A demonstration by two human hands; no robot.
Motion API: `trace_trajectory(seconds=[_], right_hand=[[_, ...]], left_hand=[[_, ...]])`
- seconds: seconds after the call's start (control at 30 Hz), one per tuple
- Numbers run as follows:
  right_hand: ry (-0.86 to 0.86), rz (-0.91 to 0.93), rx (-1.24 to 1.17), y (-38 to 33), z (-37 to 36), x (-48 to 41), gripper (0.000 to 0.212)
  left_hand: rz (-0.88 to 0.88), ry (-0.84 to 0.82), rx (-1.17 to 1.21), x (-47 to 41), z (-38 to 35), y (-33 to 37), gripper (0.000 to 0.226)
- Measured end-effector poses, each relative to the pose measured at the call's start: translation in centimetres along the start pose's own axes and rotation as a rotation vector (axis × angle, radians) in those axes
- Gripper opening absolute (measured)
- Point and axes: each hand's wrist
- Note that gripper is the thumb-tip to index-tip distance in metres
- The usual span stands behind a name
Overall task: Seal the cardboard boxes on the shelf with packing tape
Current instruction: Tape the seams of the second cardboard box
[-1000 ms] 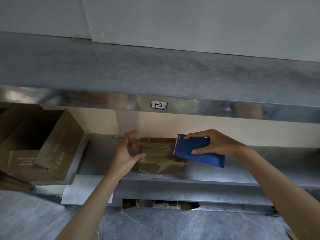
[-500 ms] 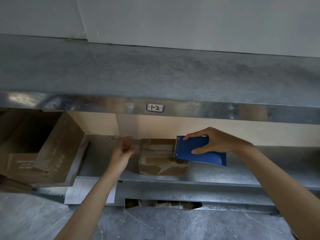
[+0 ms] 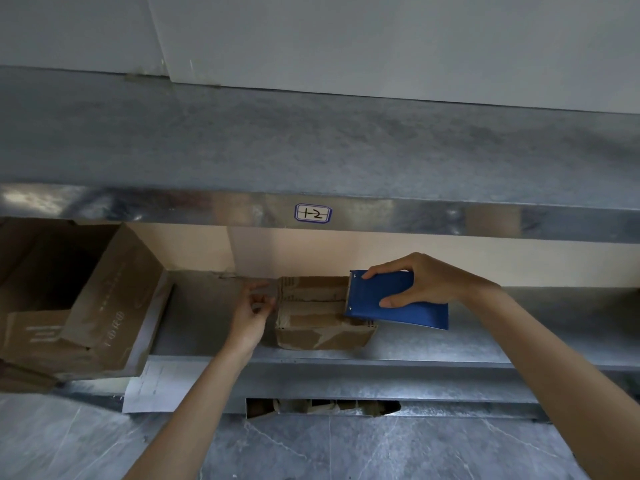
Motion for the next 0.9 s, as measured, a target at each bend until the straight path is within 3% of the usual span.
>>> trace_trajectory(seconds=[0.6,0.77,0.9], right_hand=[[0.083,-0.067,0.002,-0.6,-1.0,0.9,0.043],[0.059,-0.058,0.015,-0.8,-0.8,0.7,0.041],[0.018,-0.026,0.032,-0.7,-0.5,0.5,0.043]], left_hand=[[-0.349,0.203,-0.320,0.6,-1.0,-1.7,0.018],[-0.394,0.243,-0.262,0.9,-0.2,-0.5,0.021],[-0.545,0.076,-0.319,1.6,-1.0,1.7,0.037]])
Point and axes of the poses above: each hand's wrist, its own x-axis away from the middle knuckle, its own z-axis out of the back of the hand, y = z × x, and after that the axes turned 3 degrees about -x, right-handed
